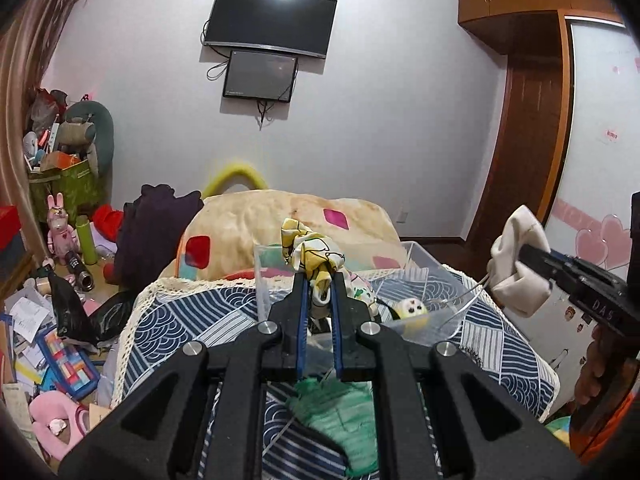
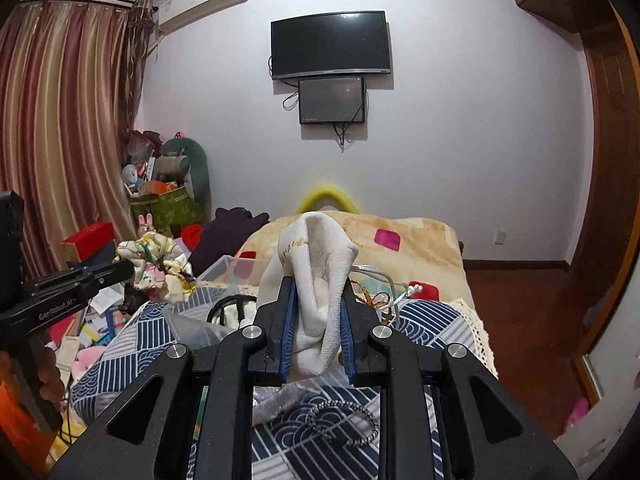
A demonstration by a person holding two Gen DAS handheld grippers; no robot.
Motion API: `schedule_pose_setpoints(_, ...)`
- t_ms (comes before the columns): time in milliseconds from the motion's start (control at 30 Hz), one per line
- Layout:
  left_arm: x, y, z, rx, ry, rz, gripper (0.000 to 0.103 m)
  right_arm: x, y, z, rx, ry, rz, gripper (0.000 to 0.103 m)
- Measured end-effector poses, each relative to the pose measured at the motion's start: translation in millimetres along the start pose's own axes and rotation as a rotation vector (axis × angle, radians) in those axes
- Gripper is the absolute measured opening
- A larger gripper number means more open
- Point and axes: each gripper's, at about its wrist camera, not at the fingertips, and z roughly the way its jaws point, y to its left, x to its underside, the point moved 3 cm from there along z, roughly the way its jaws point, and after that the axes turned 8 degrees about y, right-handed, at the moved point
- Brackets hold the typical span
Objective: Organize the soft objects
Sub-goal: 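Place the scrunchie in the box with the left gripper while the right drops the white cloth in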
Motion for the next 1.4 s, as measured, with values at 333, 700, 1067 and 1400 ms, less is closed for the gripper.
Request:
schedule_pose_setpoints(333, -9.8, -5.9, 30.1, 0.049, 0.019, -0.014, 0.009, -7.2, 0.5, 28.8, -0.009, 0.026, 0.004, 0.018)
schedule_pose_setpoints(700, 6.2, 3.1, 96.4, 0.043, 0.165, -0.037, 0.009, -20.5, 8.8, 54.0, 0.025, 0.041, -0.028, 0.018)
schedule_pose_setpoints(1067, 17.3, -0.6, 114.0, 0.013, 0.221, -0.001, 0.010, -3.8, 11.7, 99.9, 0.042, 0.185, -0.069, 0.018)
schedule_pose_setpoints(1400, 20.2, -7.4, 105.8, -0.029, 0.213, 0.041, 0.022, 0.8, 13.6, 112.6, 0.049, 0.249, -0.100, 0.020)
